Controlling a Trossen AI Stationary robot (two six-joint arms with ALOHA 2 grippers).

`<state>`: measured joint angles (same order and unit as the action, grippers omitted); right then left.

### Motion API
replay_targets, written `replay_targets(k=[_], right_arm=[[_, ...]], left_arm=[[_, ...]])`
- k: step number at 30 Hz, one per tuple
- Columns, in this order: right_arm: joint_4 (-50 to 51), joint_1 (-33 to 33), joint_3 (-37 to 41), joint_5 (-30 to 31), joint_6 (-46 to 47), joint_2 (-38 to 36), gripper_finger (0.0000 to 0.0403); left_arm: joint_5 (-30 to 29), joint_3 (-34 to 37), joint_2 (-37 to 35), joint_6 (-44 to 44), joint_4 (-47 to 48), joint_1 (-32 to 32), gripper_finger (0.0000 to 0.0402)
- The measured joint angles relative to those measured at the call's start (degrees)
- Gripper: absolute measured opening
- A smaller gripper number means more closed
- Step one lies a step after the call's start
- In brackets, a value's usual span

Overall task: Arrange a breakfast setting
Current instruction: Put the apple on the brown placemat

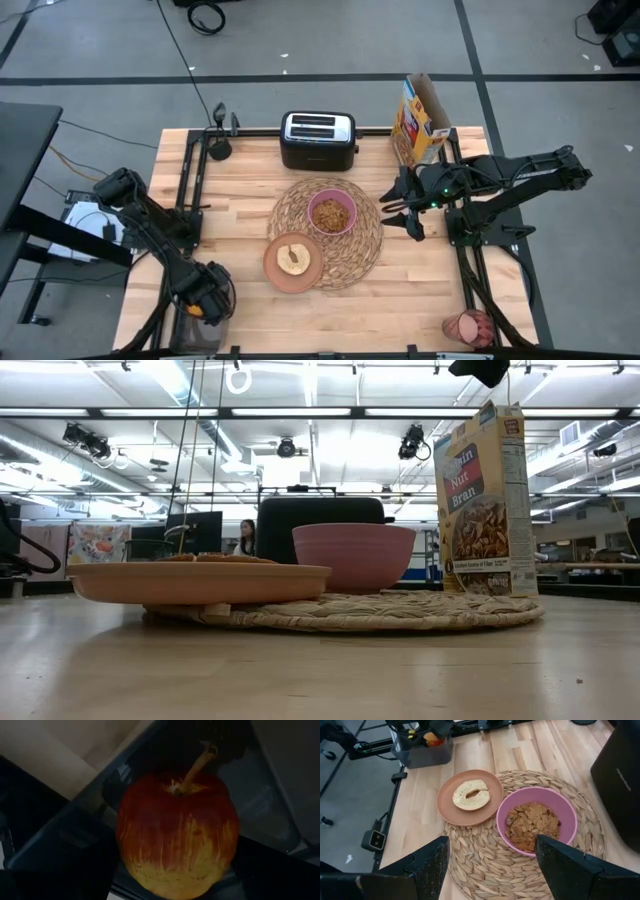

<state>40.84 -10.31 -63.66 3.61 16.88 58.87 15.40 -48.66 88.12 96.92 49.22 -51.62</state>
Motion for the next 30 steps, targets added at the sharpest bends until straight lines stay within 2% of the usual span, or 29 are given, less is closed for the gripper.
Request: replay_targets(k=[8,13,17,20,23,26,30], right_arm=[[0.0,0.0,0.0,4.3,-0.1,0.0,0.0295],[0.0,0.7,0.0,3.9,-0.1,0.0,0.0295],[0.0,1.4,0.0,3.8,-0.1,0.0,0.0295],[0.0,1.7,0.0,3.6,-0.1,0.0,0.0295],[0.0,2.0,0.0,2.7,-0.1,0.0,0.0295],[0.0,2.0,0.0,2.7,-0.1,0.0,0.0295],[0.0,2.0,0.0,2.7,-0.1,0.0,0.0295]], left_arm=[[-1.1,0.1,0.1,-1.2,-0.9,-0.5,0.0353],[-1.9,0.2,0.1,-2.1,-1.3,-0.8,0.0352],[-2.0,0.2,0.1,-3.4,-1.3,-0.8,0.0331],[-2.1,0.2,0.1,-3.4,-1.2,-0.8,0.0330],[-2.2,0.2,0.1,-3.4,-1.1,-0.8,0.0353],[-6.4,0.8,0.9,-3.8,-0.7,-0.7,0.0387],[-7.4,0.7,1.3,-4.6,-0.9,-0.7,0.0380]])
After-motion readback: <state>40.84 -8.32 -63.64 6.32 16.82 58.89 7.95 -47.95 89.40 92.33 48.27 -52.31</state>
